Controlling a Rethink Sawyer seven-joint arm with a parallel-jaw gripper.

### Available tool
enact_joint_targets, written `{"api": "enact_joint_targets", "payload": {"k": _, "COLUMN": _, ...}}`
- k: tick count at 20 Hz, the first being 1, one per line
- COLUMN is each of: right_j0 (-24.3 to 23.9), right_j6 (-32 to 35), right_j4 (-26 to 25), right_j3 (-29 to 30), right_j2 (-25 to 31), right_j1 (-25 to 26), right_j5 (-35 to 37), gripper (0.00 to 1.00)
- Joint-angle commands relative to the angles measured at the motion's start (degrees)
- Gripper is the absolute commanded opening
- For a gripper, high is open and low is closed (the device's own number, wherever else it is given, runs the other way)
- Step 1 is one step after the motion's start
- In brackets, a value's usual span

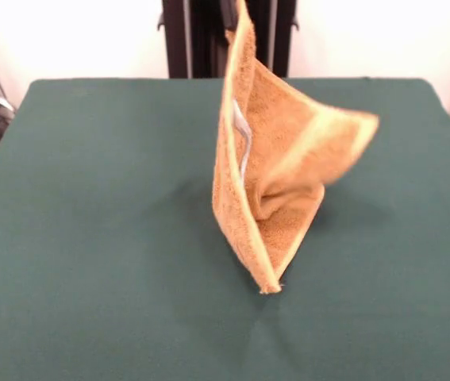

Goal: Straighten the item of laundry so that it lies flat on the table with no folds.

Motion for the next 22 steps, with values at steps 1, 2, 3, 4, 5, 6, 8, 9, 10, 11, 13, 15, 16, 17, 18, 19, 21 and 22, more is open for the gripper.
{"api": "enact_joint_targets", "payload": {"k": 1, "right_j0": 4.67, "right_j6": 3.95, "right_j4": -4.77, "right_j3": 0.76, "right_j2": -3.69, "right_j1": 2.14, "right_j5": -0.16, "gripper": 0.00}}
{"api": "enact_joint_targets", "payload": {"k": 2, "right_j0": 4.84, "right_j6": 4.08, "right_j4": -5.30, "right_j3": 0.51, "right_j2": -4.14, "right_j1": 2.51, "right_j5": -0.36, "gripper": 0.00}}
{"api": "enact_joint_targets", "payload": {"k": 3, "right_j0": 4.93, "right_j6": 4.20, "right_j4": -5.94, "right_j3": 0.30, "right_j2": -4.67, "right_j1": 3.04, "right_j5": -0.62, "gripper": 0.00}}
{"api": "enact_joint_targets", "payload": {"k": 4, "right_j0": 4.79, "right_j6": 4.08, "right_j4": -6.23, "right_j3": 0.15, "right_j2": -4.77, "right_j1": 3.37, "right_j5": -0.64, "gripper": 0.00}}
{"api": "enact_joint_targets", "payload": {"k": 5, "right_j0": 4.78, "right_j6": 3.94, "right_j4": -6.64, "right_j3": -0.09, "right_j2": -5.00, "right_j1": 3.95, "right_j5": -0.51, "gripper": 0.00}}
{"api": "enact_joint_targets", "payload": {"k": 6, "right_j0": 4.51, "right_j6": 3.70, "right_j4": -6.93, "right_j3": -0.24, "right_j2": -5.01, "right_j1": 4.44, "right_j5": -0.49, "gripper": 0.00}}
{"api": "enact_joint_targets", "payload": {"k": 8, "right_j0": 4.00, "right_j6": 2.99, "right_j4": -7.48, "right_j3": -0.61, "right_j2": -5.04, "right_j1": 5.65, "right_j5": -0.23, "gripper": 0.00}}
{"api": "enact_joint_targets", "payload": {"k": 9, "right_j0": 3.45, "right_j6": 2.45, "right_j4": -7.77, "right_j3": -0.72, "right_j2": -4.87, "right_j1": 6.54, "right_j5": -0.20, "gripper": 0.00}}
{"api": "enact_joint_targets", "payload": {"k": 10, "right_j0": 3.03, "right_j6": 2.10, "right_j4": -8.17, "right_j3": -0.88, "right_j2": -4.83, "right_j1": 7.32, "right_j5": -0.13, "gripper": 0.00}}
{"api": "enact_joint_targets", "payload": {"k": 11, "right_j0": 2.58, "right_j6": 1.72, "right_j4": -8.84, "right_j3": -1.14, "right_j2": -4.95, "right_j1": 8.26, "right_j5": -0.23, "gripper": 0.00}}
{"api": "enact_joint_targets", "payload": {"k": 13, "right_j0": 2.23, "right_j6": 1.47, "right_j4": -10.02, "right_j3": -1.73, "right_j2": -5.38, "right_j1": 9.78, "right_j5": -0.38, "gripper": 0.00}}
{"api": "enact_joint_targets", "payload": {"k": 15, "right_j0": 2.02, "right_j6": 1.33, "right_j4": -10.86, "right_j3": -2.26, "right_j2": -5.76, "right_j1": 11.12, "right_j5": -0.49, "gripper": 0.00}}
{"api": "enact_joint_targets", "payload": {"k": 16, "right_j0": 1.95, "right_j6": 1.24, "right_j4": -11.42, "right_j3": -2.65, "right_j2": -6.14, "right_j1": 11.97, "right_j5": -0.41, "gripper": 0.00}}
{"api": "enact_joint_targets", "payload": {"k": 17, "right_j0": 1.81, "right_j6": 1.11, "right_j4": -11.85, "right_j3": -3.00, "right_j2": -6.23, "right_j1": 12.69, "right_j5": -0.38, "gripper": 0.00}}
{"api": "enact_joint_targets", "payload": {"k": 18, "right_j0": 1.46, "right_j6": 0.77, "right_j4": -12.29, "right_j3": -3.33, "right_j2": -6.21, "right_j1": 13.55, "right_j5": -0.28, "gripper": 0.00}}
{"api": "enact_joint_targets", "payload": {"k": 19, "right_j0": 0.93, "right_j6": 0.30, "right_j4": -12.22, "right_j3": -3.43, "right_j2": -5.67, "right_j1": 13.97, "right_j5": 0.02, "gripper": 0.00}}
{"api": "enact_joint_targets", "payload": {"k": 21, "right_j0": -0.39, "right_j6": -0.90, "right_j4": -11.96, "right_j3": -3.68, "right_j2": -4.44, "right_j1": 14.96, "right_j5": 0.87, "gripper": 0.00}}
{"api": "enact_joint_targets", "payload": {"k": 22, "right_j0": -1.09, "right_j6": -1.59, "right_j4": -11.87, "right_j3": -3.85, "right_j2": -3.85, "right_j1": 15.44, "right_j5": 1.44, "gripper": 0.00}}
